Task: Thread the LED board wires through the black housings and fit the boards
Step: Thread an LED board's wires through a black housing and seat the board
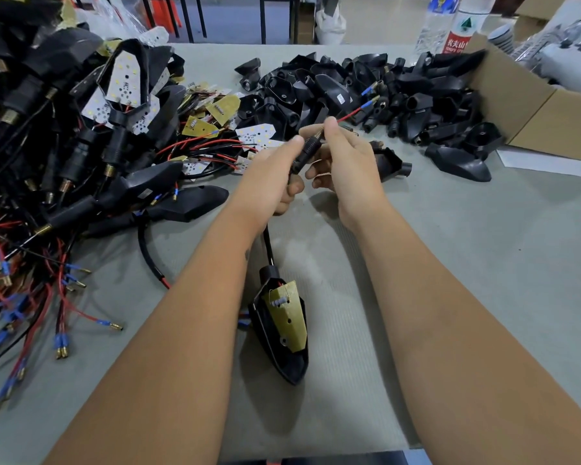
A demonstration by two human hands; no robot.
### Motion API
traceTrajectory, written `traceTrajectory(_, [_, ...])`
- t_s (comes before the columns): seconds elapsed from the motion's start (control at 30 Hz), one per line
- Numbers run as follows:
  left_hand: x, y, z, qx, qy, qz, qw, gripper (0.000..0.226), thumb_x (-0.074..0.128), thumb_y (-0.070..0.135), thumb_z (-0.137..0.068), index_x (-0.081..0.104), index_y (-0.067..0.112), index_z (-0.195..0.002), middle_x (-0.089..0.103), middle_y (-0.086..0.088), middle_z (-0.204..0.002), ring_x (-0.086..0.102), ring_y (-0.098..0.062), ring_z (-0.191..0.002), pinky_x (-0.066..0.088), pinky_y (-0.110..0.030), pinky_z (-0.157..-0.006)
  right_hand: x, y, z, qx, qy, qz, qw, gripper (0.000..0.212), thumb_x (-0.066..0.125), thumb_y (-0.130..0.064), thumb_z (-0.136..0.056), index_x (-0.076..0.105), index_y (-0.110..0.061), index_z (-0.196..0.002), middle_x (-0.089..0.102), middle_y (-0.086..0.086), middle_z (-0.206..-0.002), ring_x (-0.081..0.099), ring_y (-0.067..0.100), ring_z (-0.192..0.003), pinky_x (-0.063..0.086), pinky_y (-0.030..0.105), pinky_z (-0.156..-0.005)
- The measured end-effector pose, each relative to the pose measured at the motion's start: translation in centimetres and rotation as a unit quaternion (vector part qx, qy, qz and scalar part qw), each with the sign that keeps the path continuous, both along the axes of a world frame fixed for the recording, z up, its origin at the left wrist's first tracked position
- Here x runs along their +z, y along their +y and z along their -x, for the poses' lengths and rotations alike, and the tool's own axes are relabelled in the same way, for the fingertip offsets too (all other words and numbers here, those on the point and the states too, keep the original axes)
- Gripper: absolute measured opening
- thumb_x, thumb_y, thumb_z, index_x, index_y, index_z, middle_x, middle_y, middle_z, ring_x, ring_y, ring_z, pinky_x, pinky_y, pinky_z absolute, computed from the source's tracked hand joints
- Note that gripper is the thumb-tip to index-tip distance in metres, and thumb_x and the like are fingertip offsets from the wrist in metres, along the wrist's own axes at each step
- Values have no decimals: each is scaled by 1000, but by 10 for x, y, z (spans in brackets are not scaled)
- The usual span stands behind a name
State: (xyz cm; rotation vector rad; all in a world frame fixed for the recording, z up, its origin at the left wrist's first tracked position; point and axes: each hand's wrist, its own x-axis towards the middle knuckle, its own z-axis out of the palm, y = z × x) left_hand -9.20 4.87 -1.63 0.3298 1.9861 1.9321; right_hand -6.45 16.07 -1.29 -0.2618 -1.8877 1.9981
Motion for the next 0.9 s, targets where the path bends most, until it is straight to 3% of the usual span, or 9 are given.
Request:
traceTrajectory(0.13, [-2, 1, 0, -17, 44, 58, 997, 34, 45, 37, -102, 63, 13, -86, 44, 7, -46, 29, -7, -39, 23, -17, -37, 0, 5, 1, -84, 19, 39, 996, 15, 55, -13, -96, 67, -11, -88, 38, -3, -54, 31, 10, -47, 28, 20, -47])
traceTrajectory(0.23, [-1, 2, 0, -42, 40, 70, 996, 39, 43, 35, -104, 60, 13, -77, 63, 5, -55, 43, -4, -42, 31, -14, -39, -1, 12, 1, -94, 22, 128, 987, 18, 51, -8, -98, 54, -13, -81, 42, -1, -55, 33, 8, -43, 26, 18, -41])
traceTrajectory(0.3, [0, -1, 0, -63, 28, 58, 996, 40, 44, 31, -104, 61, 12, -74, 70, 2, -65, 53, -4, -49, 38, -14, -41, 1, 15, 2, -100, 30, 190, 976, 18, 45, -8, -101, 50, -11, -85, 50, 2, -57, 42, 10, -43, 35, 18, -41])
traceTrajectory(0.43, [5, -13, 2, -97, 8, 68, 993, 37, 45, 30, -103, 62, 11, -77, 72, 0, -72, 61, -6, -54, 44, -15, -44, 2, 20, 6, -131, 100, 280, 946, 18, 35, -8, -105, 47, -7, -91, 60, 13, -70, 63, 17, -53, 58, 27, -58])
traceTrajectory(0.53, [8, -20, 2, -129, -25, 63, 989, 36, 42, 25, -105, 60, 5, -80, 70, -8, -74, 66, -13, -57, 52, -18, -48, 1, 22, 10, -158, 147, 285, 934, 22, 31, -6, -105, 44, -10, -87, 62, 16, -81, 67, 22, -71, 60, 29, -74])
traceTrajectory(0.67, [9, -23, 1, -141, -39, 64, 987, 36, 35, 26, -107, 54, 2, -86, 69, -10, -65, 67, -18, -52, 54, -21, -49, -2, 22, 13, -176, 156, 277, 932, 19, 34, -3, -103, 44, -14, -91, 64, 13, -89, 68, 21, -84, 57, 26, -81])
traceTrajectory(0.73, [9, -25, 3, -141, -14, 83, 986, 38, 33, 27, -107, 53, 5, -85, 64, -6, -58, 58, -14, -43, 46, -20, -43, -1, 20, 13, -159, 148, 293, 931, 15, 44, 2, -98, 43, -12, -100, 63, 9, -88, 66, 18, -80, 57, 23, -78])
traceTrajectory(0.83, [9, -25, 6, -138, 1, 99, 986, 40, 31, 30, -107, 54, 9, -82, 60, -1, -54, 50, -11, -40, 40, -19, -41, 1, 18, 12, -143, 91, 316, 933, 24, 57, -1, -94, 41, -9, -111, 52, 6, -77, 54, 12, -59, 52, 20, -59])
traceTrajectory(0.9, [8, -24, 8, -139, -3, 100, 985, 41, 30, 31, -107, 53, 11, -80, 59, 0, -53, 48, -11, -39, 38, -19, -40, 2, 13, 9, -86, 26, 301, 950, 12, 59, -11, -96, 48, -8, -99, 46, 2, -66, 45, 8, -48, 42, 19, -46])
